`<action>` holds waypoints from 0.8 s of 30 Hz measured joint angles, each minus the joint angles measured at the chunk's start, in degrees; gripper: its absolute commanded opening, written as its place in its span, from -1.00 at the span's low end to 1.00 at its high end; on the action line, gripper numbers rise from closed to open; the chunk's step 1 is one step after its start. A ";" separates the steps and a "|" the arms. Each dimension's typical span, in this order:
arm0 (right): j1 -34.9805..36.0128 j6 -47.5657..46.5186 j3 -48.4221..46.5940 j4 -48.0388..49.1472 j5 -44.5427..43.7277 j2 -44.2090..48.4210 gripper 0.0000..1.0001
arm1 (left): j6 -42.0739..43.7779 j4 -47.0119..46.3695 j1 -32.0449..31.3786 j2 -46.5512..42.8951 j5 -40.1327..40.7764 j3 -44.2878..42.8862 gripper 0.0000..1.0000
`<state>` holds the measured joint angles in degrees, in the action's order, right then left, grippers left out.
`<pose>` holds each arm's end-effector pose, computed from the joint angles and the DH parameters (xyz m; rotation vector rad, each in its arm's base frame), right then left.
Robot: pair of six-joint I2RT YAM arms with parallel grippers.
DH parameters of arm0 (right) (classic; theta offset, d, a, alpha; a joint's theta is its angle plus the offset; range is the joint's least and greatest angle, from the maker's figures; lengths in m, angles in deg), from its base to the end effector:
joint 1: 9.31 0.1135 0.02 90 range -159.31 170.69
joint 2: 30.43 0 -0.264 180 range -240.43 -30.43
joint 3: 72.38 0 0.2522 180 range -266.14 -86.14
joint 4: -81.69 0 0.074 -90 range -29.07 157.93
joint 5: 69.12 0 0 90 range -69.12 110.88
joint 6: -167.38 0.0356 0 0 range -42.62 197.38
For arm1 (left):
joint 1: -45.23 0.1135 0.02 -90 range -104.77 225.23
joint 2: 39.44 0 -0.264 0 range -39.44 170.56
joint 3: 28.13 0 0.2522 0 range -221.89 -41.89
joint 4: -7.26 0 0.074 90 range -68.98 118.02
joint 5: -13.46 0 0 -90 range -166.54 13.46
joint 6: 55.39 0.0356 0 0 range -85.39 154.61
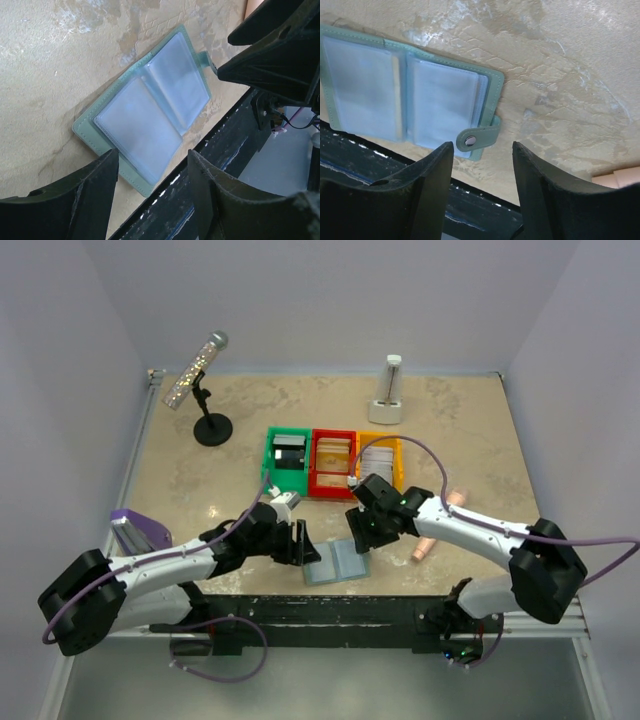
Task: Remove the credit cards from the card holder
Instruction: Remove the credit card from the card holder.
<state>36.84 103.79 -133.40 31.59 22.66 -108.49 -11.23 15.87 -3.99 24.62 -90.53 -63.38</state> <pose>0.1718 0.1804 0.1969 -0.4912 2.7713 0.3720 0.1318 -0.1659 0.1634 0.2221 2.4605 -1.1029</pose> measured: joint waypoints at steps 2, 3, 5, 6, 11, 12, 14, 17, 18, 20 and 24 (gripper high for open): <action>1.25 0.17 -0.63 -0.63 -1.11 -0.04 0.21 | 0.00 -0.02 0.00 0.00 -0.11 0.00 0.23; 1.97 0.20 -0.94 -0.90 -1.51 -0.11 0.22 | 0.00 -0.04 0.00 0.00 -0.20 0.00 0.23; 3.21 0.28 -1.64 -1.51 -2.40 -0.68 0.23 | 0.00 -0.15 0.00 0.00 -0.37 0.00 0.23; 3.72 0.39 -1.99 -1.75 -2.69 -1.09 0.22 | 0.00 -0.28 0.00 0.00 -0.39 0.00 0.23; 4.92 0.72 -3.61 -2.25 -4.20 -5.18 0.05 | 0.00 -0.46 0.00 0.00 -0.63 0.00 0.23; 4.92 0.81 -3.63 -2.25 -4.46 -5.77 0.01 | 0.00 -0.46 0.00 -0.02 -0.66 0.00 0.23; 4.92 1.18 -3.61 -2.56 -5.35 -6.97 -0.11 | 0.00 -0.44 0.00 -0.15 -0.68 0.00 0.23; 4.90 1.95 -3.61 -3.19 -5.99 -8.04 -0.28 | 0.00 -0.44 0.00 -0.59 -0.68 0.00 0.22; 4.90 2.16 -3.61 -3.37 -6.32 -8.13 -0.37 | 0.00 -0.42 0.00 -0.72 -0.68 0.00 0.23; 4.92 2.47 -3.61 -3.52 -6.78 -8.07 -0.55 | 0.00 -0.42 0.00 -0.94 -0.68 0.00 0.22; 4.90 2.60 -3.61 -3.58 -6.88 -7.13 -0.93 | 0.02 -0.37 0.00 -1.07 -0.63 0.00 0.22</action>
<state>41.74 106.39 -137.01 28.01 15.78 -115.62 -11.21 15.50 -3.99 23.55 -91.17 -63.38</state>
